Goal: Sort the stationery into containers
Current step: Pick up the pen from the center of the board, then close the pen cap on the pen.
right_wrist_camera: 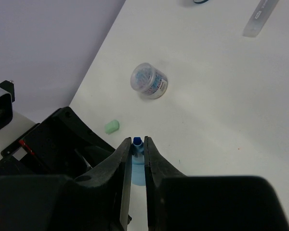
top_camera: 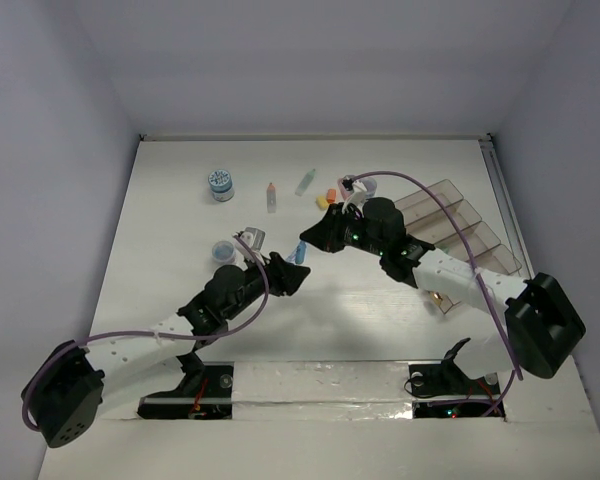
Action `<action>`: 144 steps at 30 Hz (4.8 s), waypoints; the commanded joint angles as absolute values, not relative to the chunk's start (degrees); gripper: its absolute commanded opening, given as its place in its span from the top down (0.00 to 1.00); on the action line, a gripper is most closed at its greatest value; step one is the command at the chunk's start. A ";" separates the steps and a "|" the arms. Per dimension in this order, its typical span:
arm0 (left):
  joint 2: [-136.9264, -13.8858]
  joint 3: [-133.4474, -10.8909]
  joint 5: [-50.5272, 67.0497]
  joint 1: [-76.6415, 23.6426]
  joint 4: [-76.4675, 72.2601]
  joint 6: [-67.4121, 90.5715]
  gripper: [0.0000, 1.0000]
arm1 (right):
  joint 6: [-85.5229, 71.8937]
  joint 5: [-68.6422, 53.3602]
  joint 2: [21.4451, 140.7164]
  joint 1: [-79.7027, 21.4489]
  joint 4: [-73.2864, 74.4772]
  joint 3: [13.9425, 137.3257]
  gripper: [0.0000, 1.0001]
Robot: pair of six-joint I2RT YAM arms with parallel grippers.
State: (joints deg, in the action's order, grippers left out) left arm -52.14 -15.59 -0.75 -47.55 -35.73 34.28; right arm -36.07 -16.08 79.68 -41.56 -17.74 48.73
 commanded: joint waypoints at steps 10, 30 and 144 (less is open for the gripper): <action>-54.23 -18.98 -3.25 -47.72 -41.13 32.78 0.48 | -38.32 -21.62 79.45 -41.31 -23.64 47.55 1.00; -55.64 -18.11 -2.46 -47.72 -41.14 32.34 0.96 | -43.07 -25.76 83.32 -41.31 -26.37 46.58 1.00; -39.99 -29.17 2.19 -42.37 -34.98 30.77 1.00 | -44.55 -37.88 85.78 -50.98 -44.47 28.22 1.00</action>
State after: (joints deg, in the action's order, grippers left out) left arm -40.62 -20.14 7.62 -46.09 -17.50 34.09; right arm -45.52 -30.06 84.03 -44.82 -54.46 33.34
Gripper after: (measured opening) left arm 0.146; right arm 0.241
